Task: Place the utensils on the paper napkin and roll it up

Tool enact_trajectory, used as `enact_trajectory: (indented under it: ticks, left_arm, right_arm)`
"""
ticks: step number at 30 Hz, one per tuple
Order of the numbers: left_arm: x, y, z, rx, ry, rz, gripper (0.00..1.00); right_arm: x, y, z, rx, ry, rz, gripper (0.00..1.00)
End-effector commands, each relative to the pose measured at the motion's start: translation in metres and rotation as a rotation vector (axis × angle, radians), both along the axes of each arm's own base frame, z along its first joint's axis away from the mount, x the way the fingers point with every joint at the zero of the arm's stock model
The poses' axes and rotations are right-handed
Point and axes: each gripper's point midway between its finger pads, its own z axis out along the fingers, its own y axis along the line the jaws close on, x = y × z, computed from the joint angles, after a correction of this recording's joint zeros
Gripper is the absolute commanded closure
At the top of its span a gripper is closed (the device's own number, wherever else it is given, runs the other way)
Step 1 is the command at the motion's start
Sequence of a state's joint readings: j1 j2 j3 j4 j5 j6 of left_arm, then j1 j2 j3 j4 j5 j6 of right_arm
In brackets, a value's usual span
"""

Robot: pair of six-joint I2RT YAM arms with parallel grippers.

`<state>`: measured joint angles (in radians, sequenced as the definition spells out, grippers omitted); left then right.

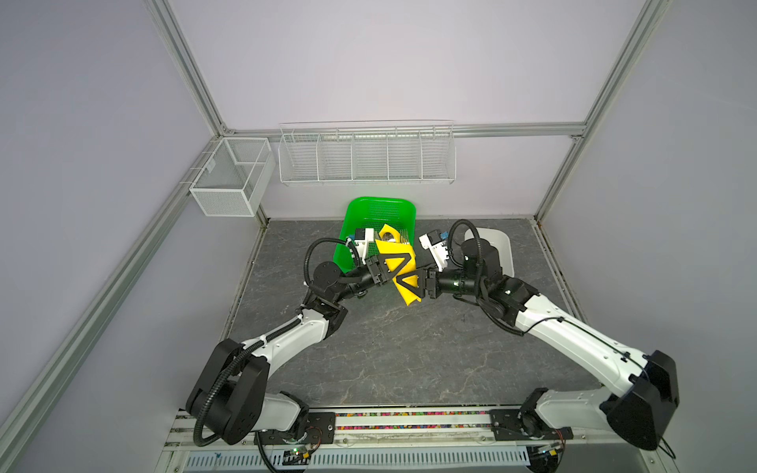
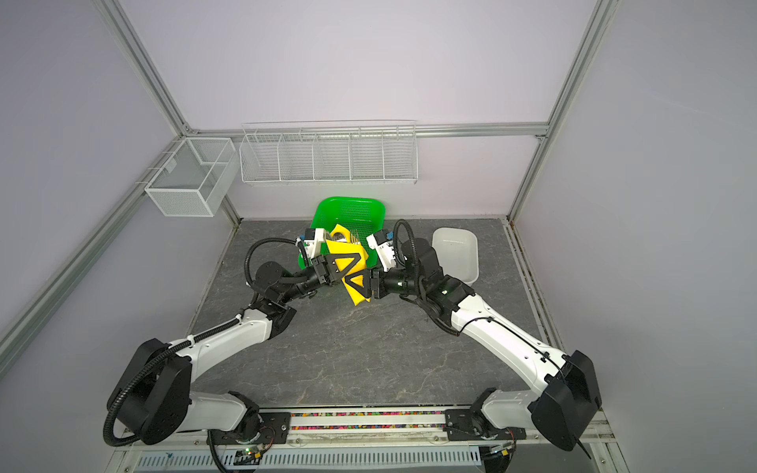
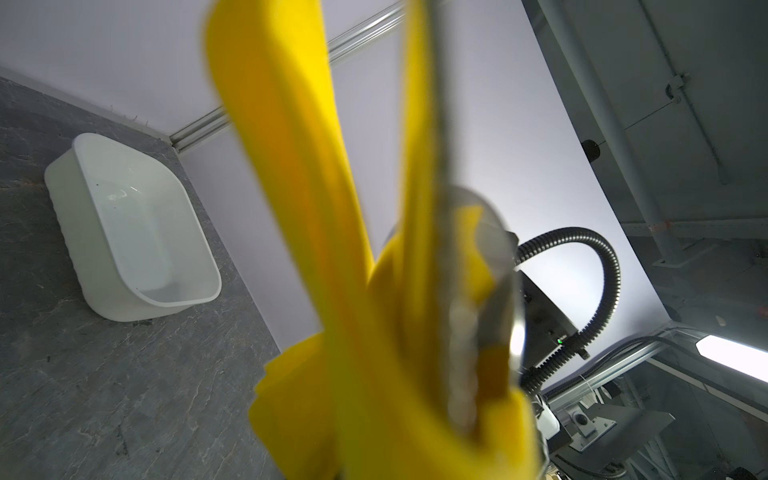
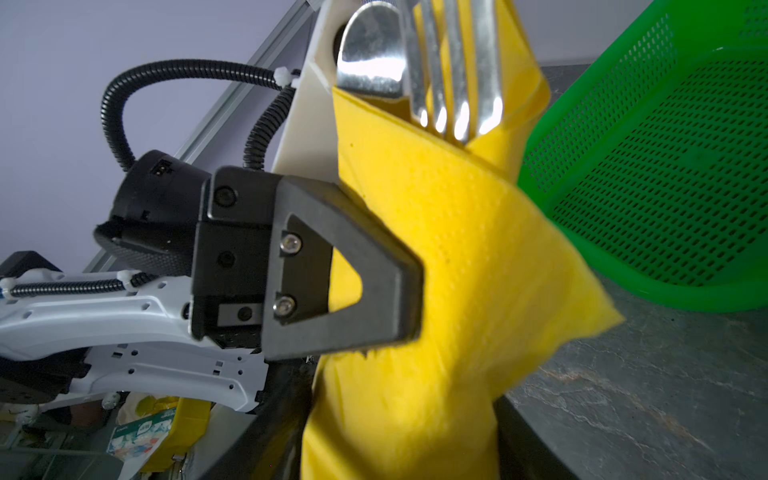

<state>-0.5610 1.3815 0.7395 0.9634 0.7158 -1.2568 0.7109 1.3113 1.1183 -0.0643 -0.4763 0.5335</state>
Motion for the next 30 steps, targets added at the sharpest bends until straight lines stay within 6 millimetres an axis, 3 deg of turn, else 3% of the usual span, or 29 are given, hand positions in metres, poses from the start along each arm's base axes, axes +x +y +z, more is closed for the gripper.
enact_trajectory:
  ticks: [1,7,12,14,15,16,19,21,26,30]
  left_arm:
    - [-0.004,0.002,0.024,-0.044,-0.062,-0.013,1.00]
    - [-0.003,0.002,0.022,-0.038,-0.053,-0.010,1.00]
    - [-0.002,0.001,0.023,-0.037,-0.054,-0.014,1.00]
    - [-0.003,0.001,0.024,-0.038,-0.059,-0.016,1.00]
    - [-0.003,0.001,0.025,-0.038,-0.059,-0.017,1.00]
    - [-0.004,0.001,0.025,-0.036,-0.062,-0.017,1.00]
    - [-0.004,0.002,0.020,-0.006,-0.063,-0.002,1.00]
    - [-0.002,0.003,0.017,0.017,-0.064,0.016,1.00]
    - [0.001,0.004,0.012,0.057,-0.063,0.047,1.00]
    - [0.003,0.003,0.010,0.060,-0.058,0.050,1.00]
  right_arm:
    - [-0.003,0.004,0.009,0.035,-0.014,0.040,0.45]
    - [-0.008,0.008,0.014,0.056,-0.016,0.086,0.63]
    - [-0.013,0.011,0.016,0.069,-0.013,0.122,0.62]
    - [-0.011,0.009,0.012,0.044,-0.010,0.106,0.59]
    - [-0.007,0.002,0.008,0.001,-0.010,0.060,0.51]
    - [-0.001,-0.008,0.004,-0.041,-0.018,-0.005,0.41]
    - [0.014,-0.044,-0.002,-0.173,-0.059,-0.208,0.33]
    - [0.012,-0.060,0.005,-0.192,-0.105,-0.260,0.28]
    - [0.000,-0.084,0.031,-0.170,-0.206,-0.316,0.24]
    - [-0.018,-0.072,0.052,-0.109,-0.290,-0.211,0.27]
